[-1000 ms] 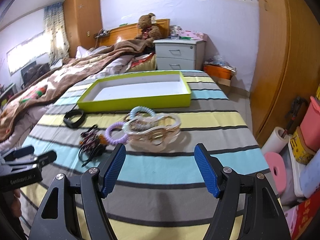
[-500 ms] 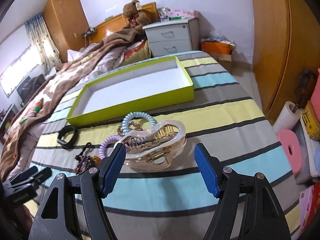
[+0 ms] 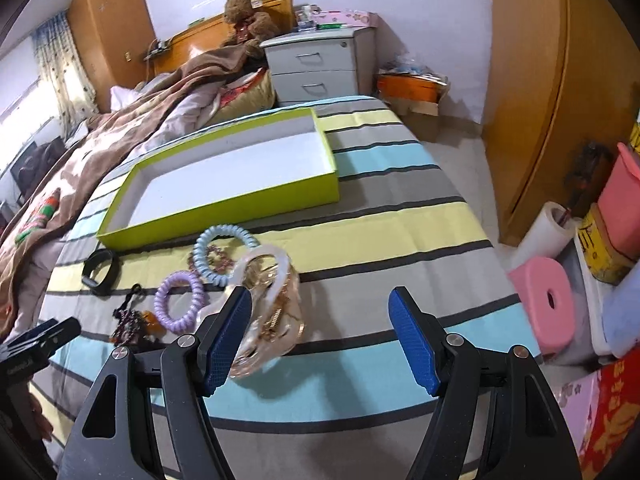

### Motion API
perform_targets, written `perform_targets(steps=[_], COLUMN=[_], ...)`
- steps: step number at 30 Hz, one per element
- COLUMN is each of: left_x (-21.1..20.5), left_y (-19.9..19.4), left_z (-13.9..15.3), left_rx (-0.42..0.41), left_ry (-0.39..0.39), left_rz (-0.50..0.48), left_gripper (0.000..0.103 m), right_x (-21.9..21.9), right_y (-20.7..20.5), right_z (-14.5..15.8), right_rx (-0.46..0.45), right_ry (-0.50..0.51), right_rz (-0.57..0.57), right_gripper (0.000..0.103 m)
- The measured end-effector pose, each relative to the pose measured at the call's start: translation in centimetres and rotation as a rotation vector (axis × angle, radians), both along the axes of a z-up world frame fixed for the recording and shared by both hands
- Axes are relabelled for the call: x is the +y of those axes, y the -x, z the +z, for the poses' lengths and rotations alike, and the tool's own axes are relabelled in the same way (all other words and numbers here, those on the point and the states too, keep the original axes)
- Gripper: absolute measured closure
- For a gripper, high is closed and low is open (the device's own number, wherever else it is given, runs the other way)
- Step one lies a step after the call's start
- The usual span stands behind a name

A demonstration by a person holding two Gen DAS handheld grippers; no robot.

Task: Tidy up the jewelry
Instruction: 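Move the right gripper to the clear hair claw clip and grasp it, then grasp the black watch band with the left gripper while the right gripper holds the clip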

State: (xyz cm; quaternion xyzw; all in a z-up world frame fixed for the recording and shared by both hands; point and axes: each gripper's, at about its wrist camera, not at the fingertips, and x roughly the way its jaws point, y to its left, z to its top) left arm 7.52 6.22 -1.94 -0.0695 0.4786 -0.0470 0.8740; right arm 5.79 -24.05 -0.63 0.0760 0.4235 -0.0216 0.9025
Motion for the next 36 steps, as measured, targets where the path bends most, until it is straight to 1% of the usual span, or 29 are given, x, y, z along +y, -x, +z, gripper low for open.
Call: perform_targets(steps=[2, 4, 9, 11, 12, 13, 15, 16, 17, 18, 19, 20, 22, 23, 26, 30, 33, 35, 36], left_x=[-0.1, -0.1, 0.2, 0.4, 0.5, 0.6, 1.0, 1.2, 1.5, 1.6, 1.7, 1.8, 2.0, 2.0, 1.5, 1.1, 1.0, 0.9, 0.7], left_y=[-0.1, -0.3, -1.0, -1.4, -1.6, -1.8, -2.5, -2.8, -3.2, -3.6, -4.0, -4.4, -5.5, -5.8, -6.4, -7.1, -7.4, -7.5, -7.5], left_z=[-0.1, 0.0, 0.2, 0.4, 0.5, 0.6, 0.7, 0.8, 0.9, 1.1, 1.1, 1.1, 0.7, 0.6, 0.2, -0.4, -0.9, -1.3, -1.3], left_rx=[0.005, 0.007, 0.002, -0.002, -0.008, -0.011, -0.012, -0.01, -0.012, -0.019, -0.023, -0.02, -0.002, 0.008, 0.009, 0.019, 0.034, 0.049, 0.048], left_ry=[0.001, 0.004, 0.003, 0.01, 0.008, 0.008, 0.021, 0.029, 0.027, 0.017, 0.001, -0.013, -0.043, -0.061, -0.101, -0.097, -0.086, -0.099, -0.128], left_rz=[-0.005, -0.005, 0.003, 0.016, 0.021, 0.029, 0.039, 0.053, 0.068, 0.075, 0.08, 0.082, 0.089, 0.088, 0.064, 0.045, 0.049, 0.054, 0.056], left_gripper=[0.014, 0.014, 0.014, 0.014, 0.014, 0.014, 0.015, 0.018, 0.018, 0.018, 0.018, 0.018, 0.024, 0.025, 0.028, 0.028, 0.028, 0.028, 0.028], right_x=[0.8, 1.4, 1.7, 1.3, 1.3, 1.2, 1.3, 1.3, 1.2, 1.1, 1.1, 1.1, 1.2, 1.2, 1.1, 1.3, 1.2, 1.1, 1.1], right_y=[-0.3, -0.6, -0.9, -0.9, -0.9, -0.9, -0.9, -0.9, -0.9, -0.9, -0.9, -0.9, -0.9, -0.9, -1.1, -1.3, -1.3, -1.3, -1.3], right_z=[-0.3, -0.7, -1.4, -1.4, -1.4, -1.4, -1.4, -1.4, -1.4, -1.5, -1.6, -1.6, -1.6, -1.6, -1.7, -1.9, -2.0, -2.0, -2.0], right_rx=[0.023, 0.043, 0.054, 0.051, 0.05, 0.048, 0.045, 0.044, 0.043, 0.043, 0.043, 0.043, 0.038, 0.037, 0.04, 0.046, 0.046, 0.045, 0.045], right_ry=[0.017, 0.04, 0.124, 0.135, 0.138, 0.149, 0.175, 0.184, 0.179, 0.171, 0.169, 0.17, 0.174, 0.172, 0.167, 0.179, 0.165, 0.163, 0.162], right_rz=[0.054, 0.079, 0.064, 0.058, 0.058, 0.065, 0.069, 0.076, 0.083, 0.09, 0.093, 0.098, 0.104, 0.107, 0.112, 0.117, 0.122, 0.124, 0.124], right_gripper=[0.032, 0.032, 0.033, 0.038, 0.044, 0.055, 0.067, 0.069, 0.071, 0.076, 0.078, 0.079, 0.079, 0.079, 0.079, 0.079, 0.079, 0.079, 0.079])
